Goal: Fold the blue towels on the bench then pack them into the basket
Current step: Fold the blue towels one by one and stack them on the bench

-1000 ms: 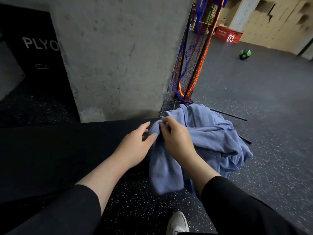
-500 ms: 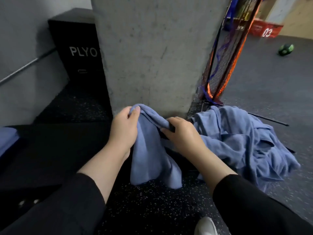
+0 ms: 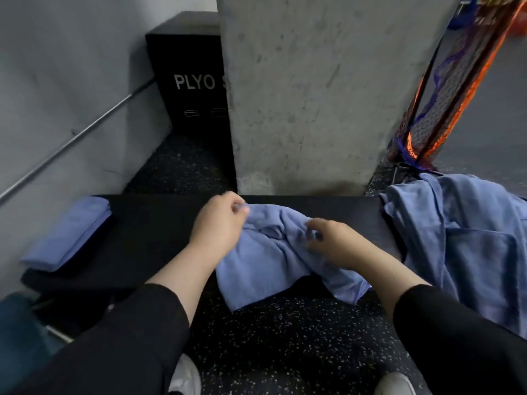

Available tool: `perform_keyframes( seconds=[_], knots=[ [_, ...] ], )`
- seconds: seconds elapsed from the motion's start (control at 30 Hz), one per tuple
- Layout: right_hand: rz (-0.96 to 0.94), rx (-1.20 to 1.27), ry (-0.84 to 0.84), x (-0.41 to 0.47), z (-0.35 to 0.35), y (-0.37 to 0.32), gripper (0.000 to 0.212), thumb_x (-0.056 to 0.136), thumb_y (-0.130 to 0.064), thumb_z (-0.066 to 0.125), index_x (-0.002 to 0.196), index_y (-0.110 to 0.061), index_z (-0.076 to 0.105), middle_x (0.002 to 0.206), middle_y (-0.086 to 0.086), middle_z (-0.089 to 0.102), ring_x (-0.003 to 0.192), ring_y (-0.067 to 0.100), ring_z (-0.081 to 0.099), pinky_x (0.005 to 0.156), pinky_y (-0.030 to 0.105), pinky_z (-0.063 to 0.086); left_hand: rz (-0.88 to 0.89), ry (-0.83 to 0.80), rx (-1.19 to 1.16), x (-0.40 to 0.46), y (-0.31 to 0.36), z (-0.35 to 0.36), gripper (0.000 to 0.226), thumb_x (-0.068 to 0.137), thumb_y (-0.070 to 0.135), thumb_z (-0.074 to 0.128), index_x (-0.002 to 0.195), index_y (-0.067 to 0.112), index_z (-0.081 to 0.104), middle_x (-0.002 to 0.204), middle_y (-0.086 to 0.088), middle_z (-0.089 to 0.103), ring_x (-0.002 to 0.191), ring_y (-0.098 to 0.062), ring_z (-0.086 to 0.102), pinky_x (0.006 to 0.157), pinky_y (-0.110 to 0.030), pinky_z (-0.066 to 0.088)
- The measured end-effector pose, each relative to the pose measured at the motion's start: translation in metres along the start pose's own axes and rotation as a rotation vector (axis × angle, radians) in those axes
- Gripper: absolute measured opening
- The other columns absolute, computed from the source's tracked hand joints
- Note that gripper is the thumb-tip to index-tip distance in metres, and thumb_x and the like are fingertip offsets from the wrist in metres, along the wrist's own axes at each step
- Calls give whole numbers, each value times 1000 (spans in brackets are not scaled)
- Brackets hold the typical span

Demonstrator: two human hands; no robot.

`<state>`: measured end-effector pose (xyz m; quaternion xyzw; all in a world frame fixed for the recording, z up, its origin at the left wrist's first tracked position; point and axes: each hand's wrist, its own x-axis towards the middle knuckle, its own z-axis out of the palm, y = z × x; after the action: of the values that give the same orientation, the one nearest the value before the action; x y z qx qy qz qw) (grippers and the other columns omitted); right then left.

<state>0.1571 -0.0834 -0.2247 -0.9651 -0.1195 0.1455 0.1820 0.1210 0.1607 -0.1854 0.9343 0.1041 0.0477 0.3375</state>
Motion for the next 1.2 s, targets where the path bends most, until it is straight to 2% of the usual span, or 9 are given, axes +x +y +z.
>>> perform_keyframes(
  seconds=[0.13, 0.23, 0.4, 0.57, 0.67, 0.77, 0.9, 1.0, 1.2],
  knots=[
    [-55, -82, -83, -5, 4, 17, 53, 81, -38, 76, 130, -25, 61, 129, -2, 60, 114, 23, 60, 92, 31, 46, 103, -601, 403, -27, 12, 23, 47, 96, 54, 58, 134, 28, 54, 133, 11, 53, 125, -22, 53, 104, -36, 41],
    [-80, -125, -99, -10, 5, 27, 57, 68, -55, 75, 119, -33, 61, 132, -12, 50, 122, 18, 54, 92, 36, 44, 136, -760, 532, -32, -3, 44, 82, 90, 62, 61, 158, 31, 28, 169, -2, 9, 154, -24, 18, 120, -48, 26],
    [-55, -283, 16, -17, 15, 31, 29, 86, -47, 68, 113, -37, 62, 134, -15, 46, 123, 20, 45, 85, 40, 32, 212, -663, 523, -28, -19, 59, 80, 95, 56, 59, 160, 38, 16, 170, 1, -11, 156, -16, -7, 126, -52, 5],
    [-11, -291, 215, -13, 17, 29, 18, 92, -44, 59, 106, -37, 67, 121, -9, 55, 117, 21, 51, 85, 38, 32, 251, -464, 430, -25, -27, 56, 34, 103, 36, 54, 136, 29, 57, 163, 6, 31, 140, -19, 43, 110, -38, 37],
    [-181, -204, 202, -10, 14, 13, 32, 88, -55, 64, 114, -37, 62, 121, -11, 54, 119, 17, 47, 93, 39, 34, 270, -336, 388, -25, -29, 57, 17, 103, 32, 52, 90, 22, 58, 108, 9, 60, 82, -17, 60, 63, -30, 35],
    [-239, -300, 34, -14, 22, 1, 52, 79, -65, 66, 121, -37, 56, 122, -13, 52, 118, 16, 46, 97, 42, 33, 177, -325, 178, -19, -24, 51, 33, 103, 34, 52, 71, 25, 47, 71, 6, 54, 62, -12, 49, 56, -31, 33],
    [-241, -241, 209, -14, 35, -4, 21, 95, -47, 53, 94, -29, 64, 96, -9, 60, 99, 19, 58, 86, 40, 37, 143, -305, -33, -12, -12, 35, 35, 106, 30, 47, 71, 25, 47, 67, 6, 51, 63, -7, 47, 55, -21, 32],
    [-161, 99, 262, -12, 18, -15, 31, 100, -31, 52, 69, -27, 49, 70, -5, 56, 71, 19, 54, 67, 36, 39, 107, -224, -99, -9, -7, 28, 34, 106, 35, 45, 74, 24, 45, 70, 6, 51, 68, -12, 48, 60, -29, 33],
    [-62, 382, 370, -11, -15, -14, 19, 90, -11, 56, 88, -28, 65, 71, -9, 69, 72, 10, 64, 68, 28, 47, 149, -209, -170, -7, -2, 8, 15, 93, 29, 68, 88, 25, 54, 65, 10, 53, 53, 1, 46, 51, -16, 35]
  ],
)
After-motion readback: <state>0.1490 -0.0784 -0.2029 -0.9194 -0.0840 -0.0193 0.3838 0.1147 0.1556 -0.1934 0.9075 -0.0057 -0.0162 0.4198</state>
